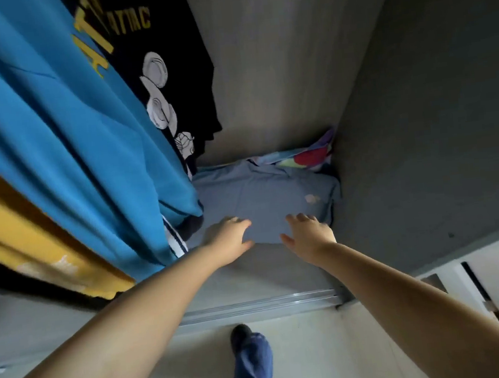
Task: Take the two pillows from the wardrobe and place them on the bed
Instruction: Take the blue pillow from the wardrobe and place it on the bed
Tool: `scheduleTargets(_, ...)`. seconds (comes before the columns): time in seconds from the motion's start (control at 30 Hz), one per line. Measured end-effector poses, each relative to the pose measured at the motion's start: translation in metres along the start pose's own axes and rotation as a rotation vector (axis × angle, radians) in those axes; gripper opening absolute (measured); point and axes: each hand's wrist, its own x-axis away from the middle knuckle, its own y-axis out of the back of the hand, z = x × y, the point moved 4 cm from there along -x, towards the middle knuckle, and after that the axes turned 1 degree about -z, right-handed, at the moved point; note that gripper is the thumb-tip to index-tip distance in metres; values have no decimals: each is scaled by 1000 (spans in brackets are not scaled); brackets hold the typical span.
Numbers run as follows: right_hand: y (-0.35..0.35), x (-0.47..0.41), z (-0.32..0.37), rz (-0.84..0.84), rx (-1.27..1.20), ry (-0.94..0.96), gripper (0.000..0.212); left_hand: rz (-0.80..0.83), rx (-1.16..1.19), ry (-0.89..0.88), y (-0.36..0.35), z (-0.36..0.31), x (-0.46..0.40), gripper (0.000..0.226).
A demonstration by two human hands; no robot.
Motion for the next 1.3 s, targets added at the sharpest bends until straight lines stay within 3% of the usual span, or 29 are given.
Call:
scheduleTargets(0.23,-52,-117,-34,101,51,-10,59,160,37,28,-67,25,-128,54)
scheduleTargets(0.47,-109,-232,-78,167,-33,-50,67,102,-188,71,-107,86,-233,61)
scheduleTargets(0.6,-135,-315,-93,110,22,-4,76,-104,-322,63,-118,130,-289,76)
scheduleTargets(0.8,-171,-391,-105,20,164,121,87,-43,-410,206,-167,174,-329,82)
scheduleTargets(0.9,-191,-391,-99,20,212,186,92,41,-414,239,-185,181,-329,76)
scheduleTargets(1.0,-207,-384,-80,22,267,271,87,150,-443,274,-201,194,-318,53)
scheduleTargets(1.13,-212,-377,-81,-38,255,241,78,128,-442,287,-206,188,-305,26)
scheduleTargets(1.23,-216,-375,-91,99,254,206,90,47,-456,177,-185,172,-306,8)
scheduleTargets(1.3,-213,-374,-95,166,255,144,86,58,-473,131,-180,165,-305,15)
